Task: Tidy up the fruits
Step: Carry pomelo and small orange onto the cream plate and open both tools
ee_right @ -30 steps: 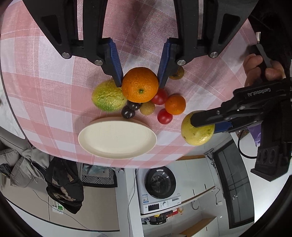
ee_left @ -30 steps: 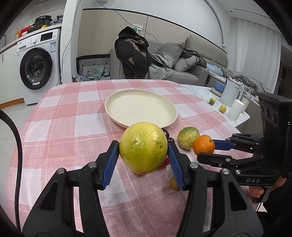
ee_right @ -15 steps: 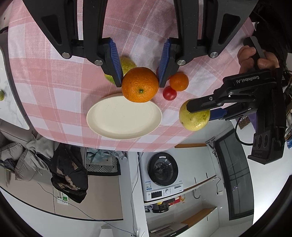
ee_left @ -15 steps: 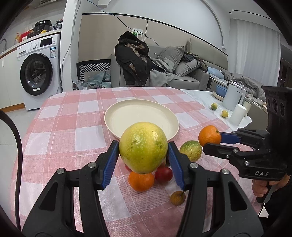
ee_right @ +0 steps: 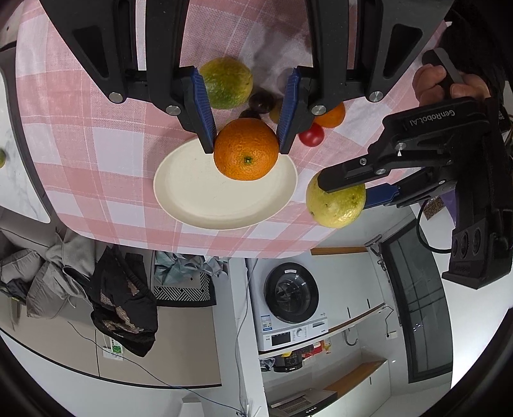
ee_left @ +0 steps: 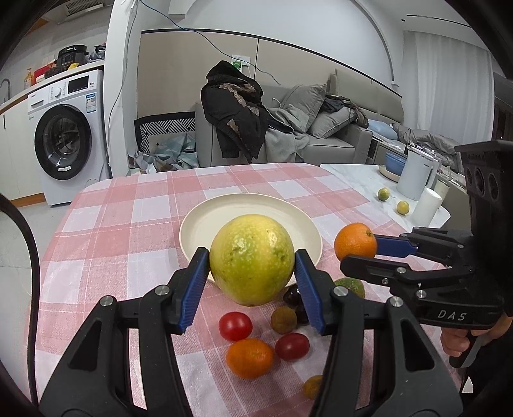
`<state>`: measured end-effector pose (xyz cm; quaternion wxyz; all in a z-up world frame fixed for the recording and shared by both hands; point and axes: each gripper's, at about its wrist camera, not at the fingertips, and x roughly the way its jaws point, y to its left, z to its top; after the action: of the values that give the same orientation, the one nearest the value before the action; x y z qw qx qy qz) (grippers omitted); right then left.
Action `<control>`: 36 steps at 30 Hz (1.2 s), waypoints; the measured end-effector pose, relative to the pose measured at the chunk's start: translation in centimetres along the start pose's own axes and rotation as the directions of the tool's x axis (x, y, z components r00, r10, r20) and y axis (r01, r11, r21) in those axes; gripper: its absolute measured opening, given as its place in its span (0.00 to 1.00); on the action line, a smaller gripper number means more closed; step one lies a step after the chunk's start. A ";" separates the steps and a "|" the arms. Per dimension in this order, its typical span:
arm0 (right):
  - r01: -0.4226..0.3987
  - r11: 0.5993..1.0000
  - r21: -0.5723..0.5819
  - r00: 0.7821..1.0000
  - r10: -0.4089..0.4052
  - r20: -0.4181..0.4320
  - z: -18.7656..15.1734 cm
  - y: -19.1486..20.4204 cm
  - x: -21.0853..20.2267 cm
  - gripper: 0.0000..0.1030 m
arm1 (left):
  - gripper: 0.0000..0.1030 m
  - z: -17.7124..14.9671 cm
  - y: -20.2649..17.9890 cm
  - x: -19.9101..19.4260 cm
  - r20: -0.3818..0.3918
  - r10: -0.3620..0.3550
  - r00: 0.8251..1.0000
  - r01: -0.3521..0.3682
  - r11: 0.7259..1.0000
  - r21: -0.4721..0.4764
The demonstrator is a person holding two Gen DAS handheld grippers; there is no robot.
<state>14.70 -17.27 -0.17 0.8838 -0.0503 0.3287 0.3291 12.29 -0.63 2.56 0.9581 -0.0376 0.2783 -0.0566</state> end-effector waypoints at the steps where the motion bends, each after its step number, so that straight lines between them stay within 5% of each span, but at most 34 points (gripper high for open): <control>1: 0.004 1.000 0.005 1.000 -0.004 0.000 0.1 -0.2 0.1 0.39 | 0.50 0.1 0.0 0.4 -0.002 0.003 1.000 -0.003 1.000 0.000; 36: 0.058 0.994 0.090 0.983 -0.041 -0.181 2.1 -4.2 7.9 0.39 | 0.50 0.1 0.9 9.2 -0.176 0.038 0.984 -0.038 0.999 0.003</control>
<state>22.87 -15.55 -3.95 0.8600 -0.0459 0.4206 0.2853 20.15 -0.94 -2.30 0.9306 -0.0276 0.3626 -0.0412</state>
